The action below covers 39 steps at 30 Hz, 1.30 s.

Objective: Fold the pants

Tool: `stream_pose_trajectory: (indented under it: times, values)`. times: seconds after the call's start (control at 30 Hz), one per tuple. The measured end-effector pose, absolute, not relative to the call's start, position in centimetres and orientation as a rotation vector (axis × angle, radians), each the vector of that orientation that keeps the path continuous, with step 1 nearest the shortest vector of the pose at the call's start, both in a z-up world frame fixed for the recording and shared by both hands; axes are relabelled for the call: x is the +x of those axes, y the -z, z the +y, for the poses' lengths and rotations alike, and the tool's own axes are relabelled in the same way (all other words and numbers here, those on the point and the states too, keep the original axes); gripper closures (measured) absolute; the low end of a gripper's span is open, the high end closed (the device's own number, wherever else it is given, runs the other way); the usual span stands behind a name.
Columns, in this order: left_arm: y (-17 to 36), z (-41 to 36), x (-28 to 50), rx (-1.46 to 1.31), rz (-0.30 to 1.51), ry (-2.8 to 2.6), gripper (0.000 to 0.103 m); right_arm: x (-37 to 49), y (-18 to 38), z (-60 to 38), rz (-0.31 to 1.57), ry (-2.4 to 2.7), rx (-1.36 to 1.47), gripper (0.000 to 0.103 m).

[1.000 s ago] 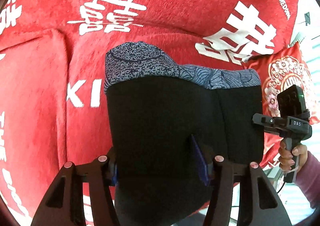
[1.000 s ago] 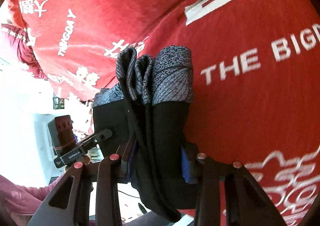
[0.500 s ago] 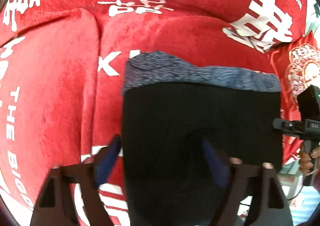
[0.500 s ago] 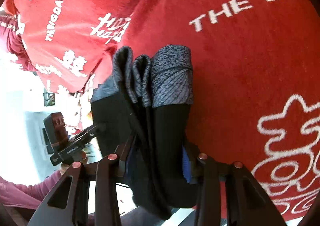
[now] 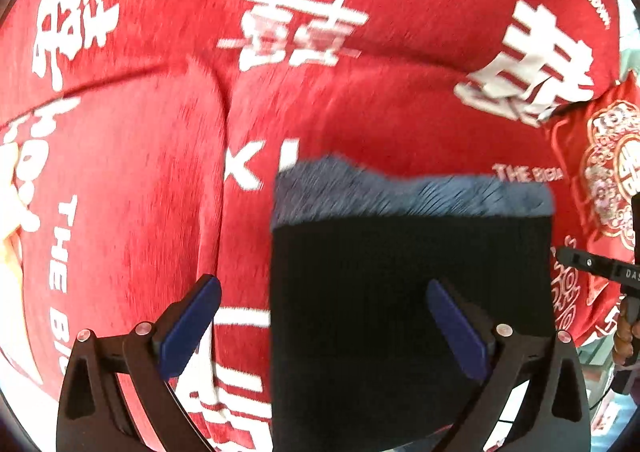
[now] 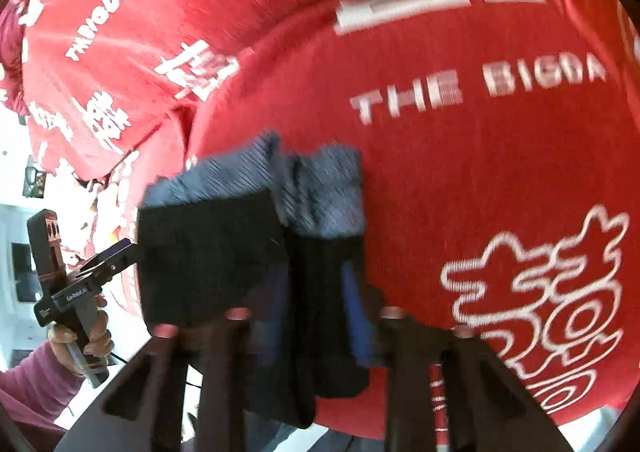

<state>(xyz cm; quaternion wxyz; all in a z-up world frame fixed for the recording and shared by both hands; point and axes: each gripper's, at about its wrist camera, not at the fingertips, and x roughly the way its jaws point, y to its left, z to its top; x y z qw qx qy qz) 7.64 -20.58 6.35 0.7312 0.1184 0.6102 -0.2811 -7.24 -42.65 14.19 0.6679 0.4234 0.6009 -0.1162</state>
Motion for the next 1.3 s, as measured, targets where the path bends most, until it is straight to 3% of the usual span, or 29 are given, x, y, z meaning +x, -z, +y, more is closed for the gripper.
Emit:
stream_pose_trajectory:
  times: [0.13,0.33,0.37,0.4,0.43,0.9,1.0,1.07,1.3]
  values:
    - [-6.1,-22.6,7.7,0.308,1.314,0.613,0.0,-4.7,-15.5,-42.4,1.288,0.222,0.928,0.089]
    - [-3.0,-23.0,7.4,0.32,1.364,0.547,0.0,-3.4,-12.0,-41.8,1.36,0.281,0.883,0.092]
    - [-3.0,-22.8,7.4,0.311,1.368,0.542,0.0,-3.5,-12.0,-42.0,1.352,0.292,0.887,0.086]
    - [-3.1,-22.7,7.4,0.306,1.372,0.539,0.0,-3.7,-12.1,-42.3,1.371,0.349,0.855,0.074]
    - [-3.2,-22.6,7.2,0.311,1.375,0.533,0.0,-4.0,-12.0,-42.7,1.388,0.382,0.851,0.055]
    - [-4.1,-22.6,4.4,0.419,1.409,0.434,0.0,-10.4,-13.7,-42.1,1.491,0.435,0.921,0.052]
    - [-4.6,-22.5,3.6,0.42,1.402,0.411,0.0,-11.0,-13.8,-41.4,1.52,0.43,0.916,0.041]
    - [-5.2,-22.5,3.0,0.438,1.379,0.384,0.0,-11.2,-13.9,-41.0,1.538,0.416,0.913,0.026]
    - [-6.9,-22.4,1.0,0.462,1.392,0.346,0.0,-10.5,-14.7,-39.3,1.585,0.412,0.847,0.02]
